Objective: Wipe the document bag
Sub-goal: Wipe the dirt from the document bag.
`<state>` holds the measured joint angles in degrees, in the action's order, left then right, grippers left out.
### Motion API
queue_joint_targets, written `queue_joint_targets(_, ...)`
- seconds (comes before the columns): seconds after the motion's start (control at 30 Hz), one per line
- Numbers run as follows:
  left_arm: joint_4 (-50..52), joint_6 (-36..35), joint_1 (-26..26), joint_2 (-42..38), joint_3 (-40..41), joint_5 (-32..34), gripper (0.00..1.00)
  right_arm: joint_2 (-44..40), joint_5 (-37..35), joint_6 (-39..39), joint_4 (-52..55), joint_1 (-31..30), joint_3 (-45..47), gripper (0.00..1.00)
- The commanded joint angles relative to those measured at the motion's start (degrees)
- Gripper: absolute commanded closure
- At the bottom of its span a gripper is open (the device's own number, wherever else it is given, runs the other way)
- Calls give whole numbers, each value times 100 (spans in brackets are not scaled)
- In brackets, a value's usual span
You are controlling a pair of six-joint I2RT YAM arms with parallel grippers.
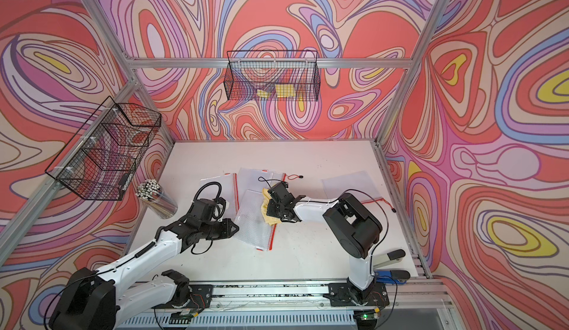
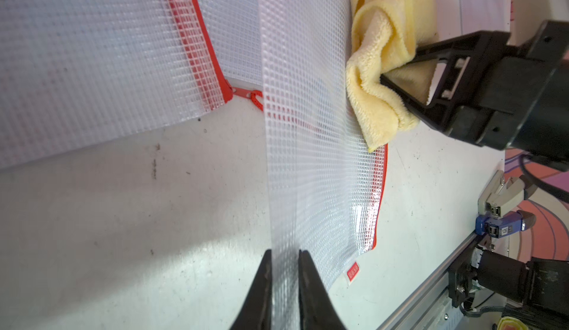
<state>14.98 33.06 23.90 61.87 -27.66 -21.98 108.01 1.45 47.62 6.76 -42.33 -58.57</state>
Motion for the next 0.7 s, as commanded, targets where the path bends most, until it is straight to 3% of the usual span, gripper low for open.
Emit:
queue_joint_targets(0.0,281,84,-17,-79,-97,105,93,824,171,-48,1319,-51,451,100)
queue_joint_targets(0.1,277,102,-13,-74,-69,54,100,851,185,-59,1310,-54,433,100)
queue_joint_targets(0.3,243,235,-14,38,58,106,100,350,11,-131,1347,-64,446,100)
queue_joint_targets(0.47,-362,441,-12,396,375,-176,100,-16,-302,-507,2082,-245,-315,100)
queue_joint_targets(0.67,-965,570,1,819,510,-377,100,358,218,-632,2275,-770,-1293,100)
